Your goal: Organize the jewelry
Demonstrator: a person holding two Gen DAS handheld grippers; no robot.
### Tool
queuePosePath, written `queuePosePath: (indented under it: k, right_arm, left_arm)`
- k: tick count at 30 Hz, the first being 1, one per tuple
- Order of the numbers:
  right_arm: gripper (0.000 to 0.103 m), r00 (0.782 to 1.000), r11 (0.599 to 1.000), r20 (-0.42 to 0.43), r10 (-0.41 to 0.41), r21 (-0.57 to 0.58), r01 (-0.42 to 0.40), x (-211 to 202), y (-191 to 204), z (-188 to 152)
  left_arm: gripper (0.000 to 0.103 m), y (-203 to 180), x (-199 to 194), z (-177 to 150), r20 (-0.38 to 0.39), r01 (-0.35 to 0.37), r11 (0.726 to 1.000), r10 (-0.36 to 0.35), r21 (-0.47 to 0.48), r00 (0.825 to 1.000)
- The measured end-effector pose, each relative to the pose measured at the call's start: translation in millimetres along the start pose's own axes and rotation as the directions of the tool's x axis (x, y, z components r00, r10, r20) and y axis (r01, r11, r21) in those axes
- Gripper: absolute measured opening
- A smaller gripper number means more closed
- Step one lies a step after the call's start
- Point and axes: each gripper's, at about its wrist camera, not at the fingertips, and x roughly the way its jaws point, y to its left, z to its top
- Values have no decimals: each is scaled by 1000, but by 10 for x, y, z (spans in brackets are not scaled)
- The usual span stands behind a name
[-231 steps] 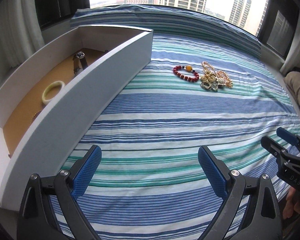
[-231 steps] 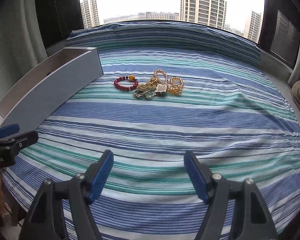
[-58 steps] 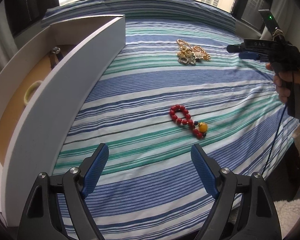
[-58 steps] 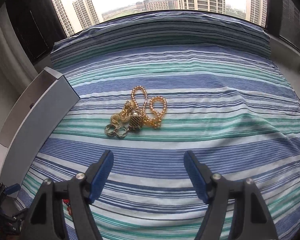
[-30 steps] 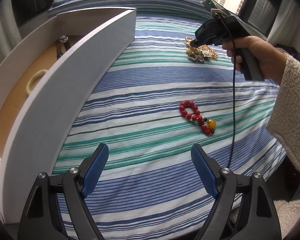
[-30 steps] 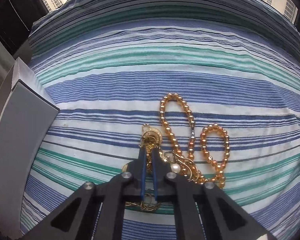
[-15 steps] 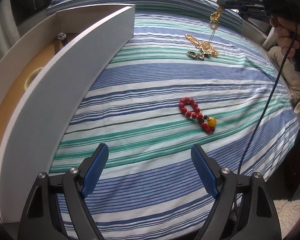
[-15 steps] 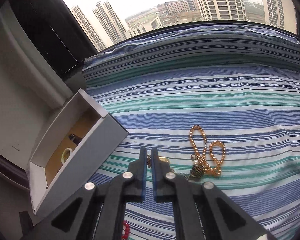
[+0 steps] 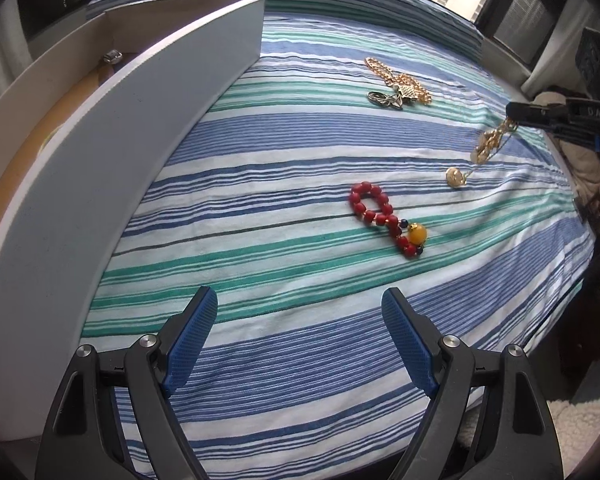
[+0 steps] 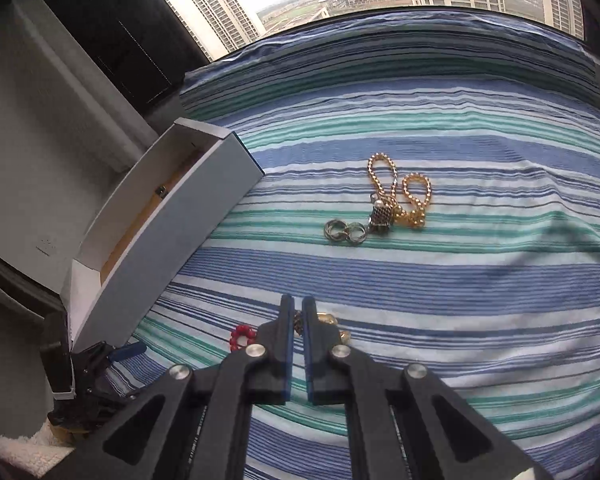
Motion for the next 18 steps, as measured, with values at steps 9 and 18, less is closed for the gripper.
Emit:
queuePosePath:
  k: [9,18]
  right_arm:
    - [48,999,975,-3,-34,220,34,107,-608,-610]
    - [48,982,955,86,-169,261,141,-217,-738,-1004]
  left_arm:
    - [85,-268,149,62,-41,49,998,-47,49,998]
    - [85,-560,342,180,-62,100,993,-96,59,993]
